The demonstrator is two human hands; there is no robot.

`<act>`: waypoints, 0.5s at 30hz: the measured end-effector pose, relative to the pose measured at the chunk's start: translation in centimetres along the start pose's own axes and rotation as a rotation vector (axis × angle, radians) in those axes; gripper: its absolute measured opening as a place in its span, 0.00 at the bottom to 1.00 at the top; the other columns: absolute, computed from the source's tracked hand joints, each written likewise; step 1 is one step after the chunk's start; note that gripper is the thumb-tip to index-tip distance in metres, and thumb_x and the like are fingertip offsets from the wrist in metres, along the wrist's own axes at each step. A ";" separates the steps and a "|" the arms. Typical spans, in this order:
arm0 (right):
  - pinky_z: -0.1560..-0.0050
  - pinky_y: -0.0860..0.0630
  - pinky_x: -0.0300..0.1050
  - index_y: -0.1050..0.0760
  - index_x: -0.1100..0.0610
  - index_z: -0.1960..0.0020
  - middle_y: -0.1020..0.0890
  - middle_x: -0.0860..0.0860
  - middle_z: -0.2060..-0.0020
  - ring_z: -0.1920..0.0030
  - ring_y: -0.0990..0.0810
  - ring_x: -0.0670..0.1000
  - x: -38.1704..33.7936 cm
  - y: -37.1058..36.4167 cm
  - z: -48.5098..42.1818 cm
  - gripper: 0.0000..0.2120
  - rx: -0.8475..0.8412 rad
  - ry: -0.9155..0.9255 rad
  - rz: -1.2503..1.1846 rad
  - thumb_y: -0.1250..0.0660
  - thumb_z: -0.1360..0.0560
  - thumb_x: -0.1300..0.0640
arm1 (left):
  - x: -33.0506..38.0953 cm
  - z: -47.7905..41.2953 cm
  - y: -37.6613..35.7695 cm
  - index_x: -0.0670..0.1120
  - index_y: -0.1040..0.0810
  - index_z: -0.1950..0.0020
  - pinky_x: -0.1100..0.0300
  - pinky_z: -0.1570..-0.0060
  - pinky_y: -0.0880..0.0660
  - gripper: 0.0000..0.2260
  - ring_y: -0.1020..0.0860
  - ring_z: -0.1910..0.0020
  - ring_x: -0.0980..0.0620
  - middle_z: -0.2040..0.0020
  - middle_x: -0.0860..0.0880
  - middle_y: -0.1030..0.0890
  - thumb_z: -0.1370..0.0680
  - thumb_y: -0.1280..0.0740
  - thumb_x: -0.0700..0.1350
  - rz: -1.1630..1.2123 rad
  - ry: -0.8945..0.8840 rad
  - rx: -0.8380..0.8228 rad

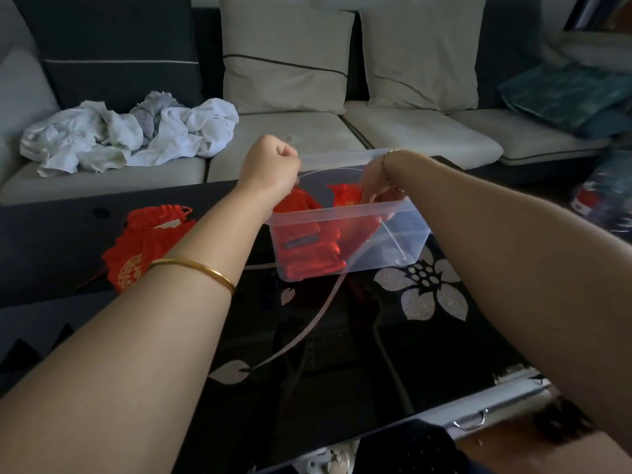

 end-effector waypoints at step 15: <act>0.54 0.18 0.50 0.22 0.61 0.52 0.18 0.58 0.60 0.61 0.17 0.56 -9.0 2.3 12.3 0.08 0.434 0.423 -0.641 0.37 0.27 0.68 | -9.3 7.4 9.6 0.41 0.24 0.42 0.50 0.39 0.29 0.12 0.25 0.40 0.44 0.41 0.42 0.23 0.24 0.41 0.37 -0.111 0.219 0.526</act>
Point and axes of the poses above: each hand's wrist, its own z-axis away from the middle knuckle, its own y-axis out of the back of the hand, x = y × z, the point moved 8 cm from there along -z, towards the middle knuckle
